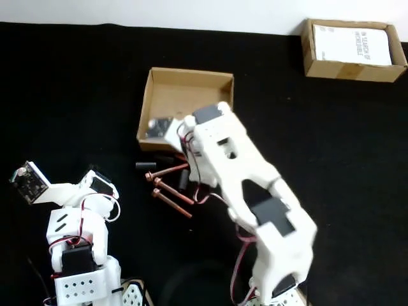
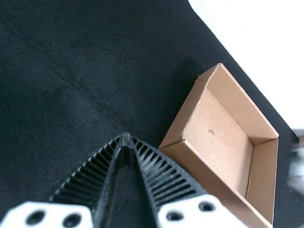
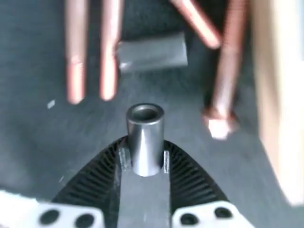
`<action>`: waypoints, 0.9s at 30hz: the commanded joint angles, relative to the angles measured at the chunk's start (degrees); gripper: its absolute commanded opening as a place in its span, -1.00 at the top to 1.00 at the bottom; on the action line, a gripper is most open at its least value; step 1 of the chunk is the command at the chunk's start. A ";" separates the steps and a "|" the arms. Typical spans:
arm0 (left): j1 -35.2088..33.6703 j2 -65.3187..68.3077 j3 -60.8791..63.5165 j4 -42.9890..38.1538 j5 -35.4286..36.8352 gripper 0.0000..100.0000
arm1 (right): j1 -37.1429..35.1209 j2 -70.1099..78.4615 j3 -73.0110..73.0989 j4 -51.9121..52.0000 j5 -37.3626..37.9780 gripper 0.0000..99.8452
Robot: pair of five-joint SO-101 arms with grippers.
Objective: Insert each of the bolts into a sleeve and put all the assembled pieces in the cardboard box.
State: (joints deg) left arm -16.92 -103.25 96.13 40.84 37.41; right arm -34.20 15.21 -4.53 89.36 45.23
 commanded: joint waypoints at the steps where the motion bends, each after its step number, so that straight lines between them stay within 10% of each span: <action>1: 0.57 -0.22 1.01 -0.88 0.26 0.98 | 1.10 -11.91 -4.35 6.99 -3.25 0.99; 15: 16.40 -0.13 1.01 12.92 -8.35 0.98 | 2.86 -46.11 20.00 11.12 -25.05 0.99; 27: 22.99 -0.13 -4.70 23.21 -23.65 0.98 | 12.62 -60.53 56.40 -16.48 -31.21 0.99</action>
State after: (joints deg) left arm 4.97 -103.25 95.52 60.53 18.15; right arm -25.76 -42.90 47.16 78.37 14.37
